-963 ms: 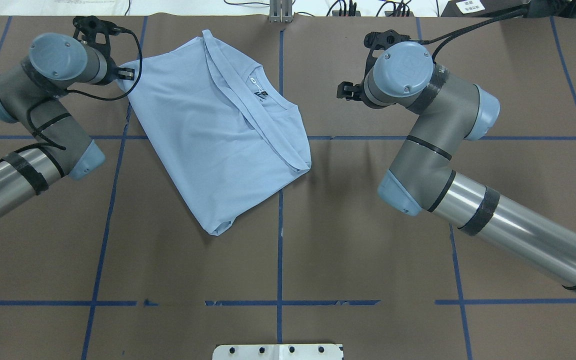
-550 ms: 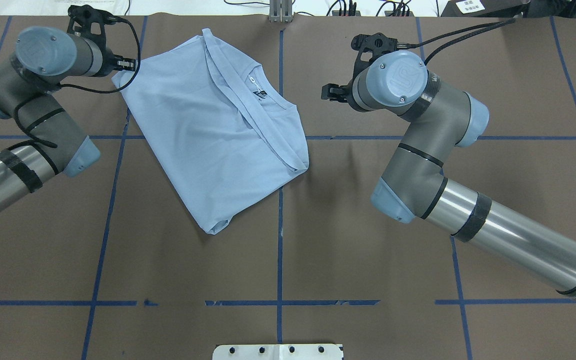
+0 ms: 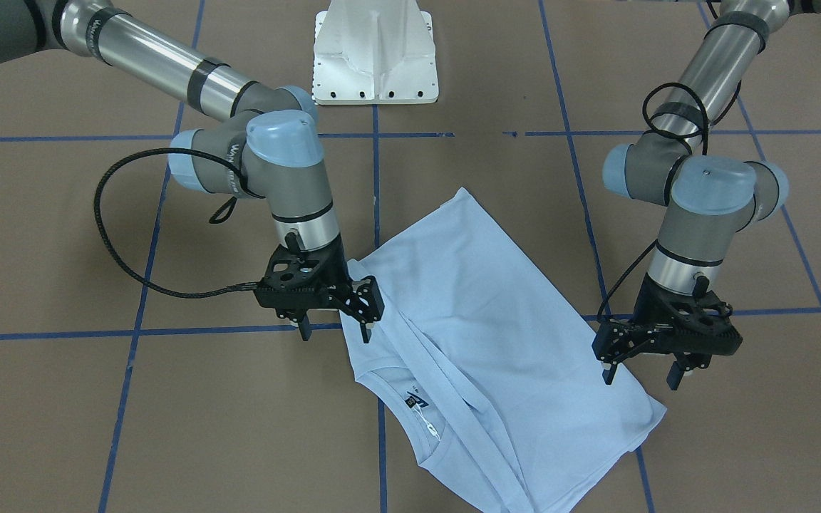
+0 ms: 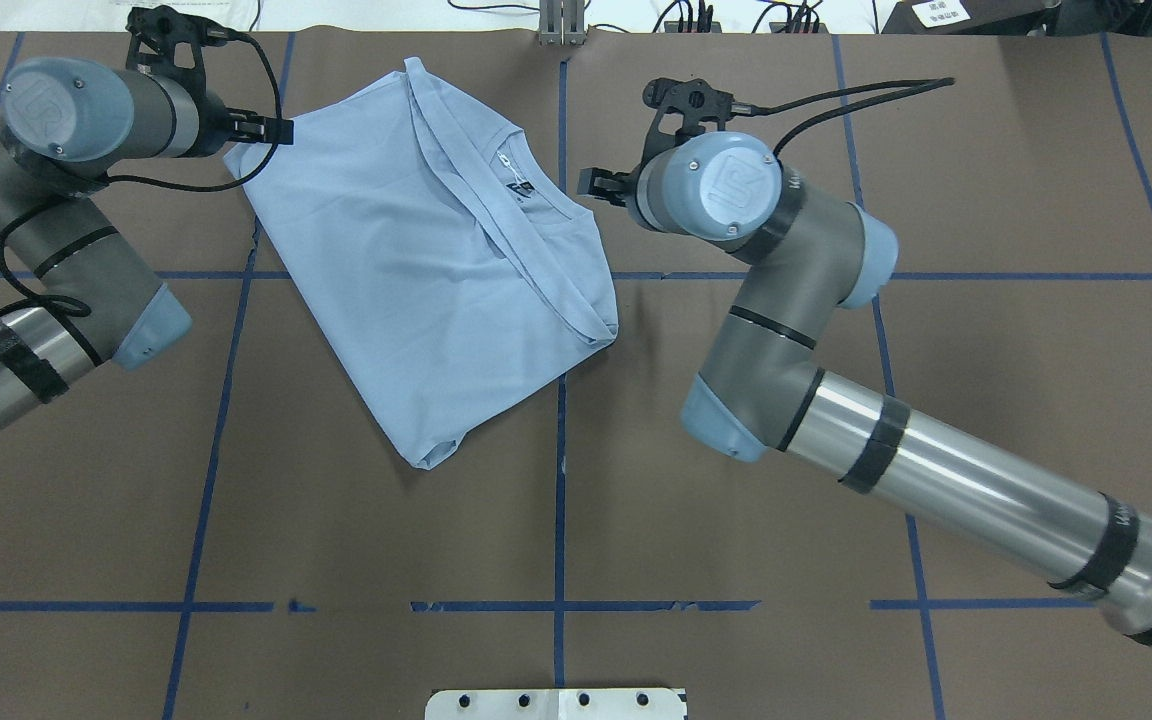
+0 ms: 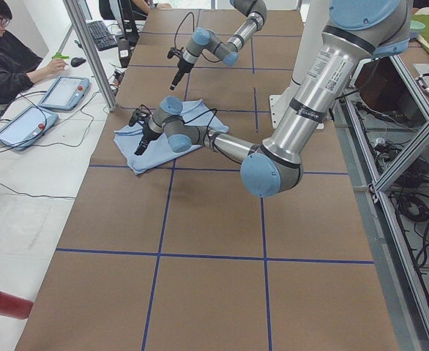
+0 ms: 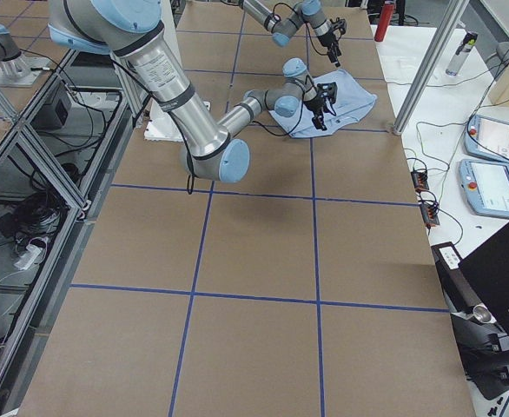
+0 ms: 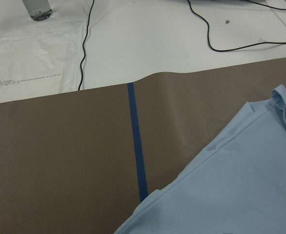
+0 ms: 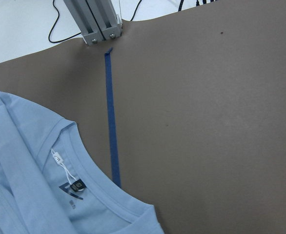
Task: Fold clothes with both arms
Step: 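Move the right gripper toward the shirt collar, then lower the right gripper onto the collar edge and grasp it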
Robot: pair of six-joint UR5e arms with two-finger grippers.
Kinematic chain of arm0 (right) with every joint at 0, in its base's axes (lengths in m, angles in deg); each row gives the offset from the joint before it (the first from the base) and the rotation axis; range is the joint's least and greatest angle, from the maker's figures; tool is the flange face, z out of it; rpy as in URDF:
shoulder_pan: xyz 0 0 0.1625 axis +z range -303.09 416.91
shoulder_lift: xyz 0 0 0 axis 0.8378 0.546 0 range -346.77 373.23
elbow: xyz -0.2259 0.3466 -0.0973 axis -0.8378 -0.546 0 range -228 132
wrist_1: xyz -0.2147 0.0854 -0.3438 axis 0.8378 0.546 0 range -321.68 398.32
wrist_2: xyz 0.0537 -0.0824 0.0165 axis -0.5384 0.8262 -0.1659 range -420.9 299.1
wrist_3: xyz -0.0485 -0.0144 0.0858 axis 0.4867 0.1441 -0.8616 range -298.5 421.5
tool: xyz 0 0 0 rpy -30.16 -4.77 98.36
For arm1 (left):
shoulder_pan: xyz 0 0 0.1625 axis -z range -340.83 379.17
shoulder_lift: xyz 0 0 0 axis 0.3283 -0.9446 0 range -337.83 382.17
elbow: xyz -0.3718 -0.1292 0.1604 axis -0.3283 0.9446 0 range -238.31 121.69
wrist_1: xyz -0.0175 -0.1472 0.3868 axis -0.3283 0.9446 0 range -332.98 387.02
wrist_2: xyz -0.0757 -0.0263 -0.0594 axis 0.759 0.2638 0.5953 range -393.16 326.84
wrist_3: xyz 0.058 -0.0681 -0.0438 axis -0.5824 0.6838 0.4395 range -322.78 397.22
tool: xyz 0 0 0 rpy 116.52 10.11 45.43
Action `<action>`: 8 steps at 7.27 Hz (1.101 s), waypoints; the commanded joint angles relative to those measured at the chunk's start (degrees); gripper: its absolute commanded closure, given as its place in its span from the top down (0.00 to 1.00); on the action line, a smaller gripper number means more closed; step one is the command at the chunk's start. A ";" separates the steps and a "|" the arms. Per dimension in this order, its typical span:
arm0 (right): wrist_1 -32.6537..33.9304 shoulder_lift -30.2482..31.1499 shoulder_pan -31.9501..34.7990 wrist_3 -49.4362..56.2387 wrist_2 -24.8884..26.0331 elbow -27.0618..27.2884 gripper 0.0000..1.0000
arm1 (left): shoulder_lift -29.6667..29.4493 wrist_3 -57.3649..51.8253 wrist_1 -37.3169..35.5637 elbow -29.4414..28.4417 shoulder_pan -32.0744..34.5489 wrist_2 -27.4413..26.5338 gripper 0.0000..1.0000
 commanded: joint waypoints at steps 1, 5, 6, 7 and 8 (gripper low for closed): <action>2.77 -5.13 -1.14 -1.69 0.10 -6.23 0.68 | 0.05 2.53 0.08 0.64 -0.37 1.64 1.00; 7.81 -3.99 -3.68 2.27 1.50 -6.23 0.62 | 0.05 2.53 0.08 0.29 -0.55 1.64 1.00; 7.80 -3.38 -4.04 2.18 1.59 -6.23 0.61 | 0.05 2.53 0.08 0.20 -0.55 1.64 1.00; 7.63 -2.93 -4.21 2.27 1.94 -6.23 0.59 | 0.05 2.62 0.08 0.20 -0.55 1.64 1.00; 7.63 -2.76 -4.30 2.27 2.12 -6.23 0.57 | 0.14 2.71 0.08 0.20 -0.63 1.64 1.00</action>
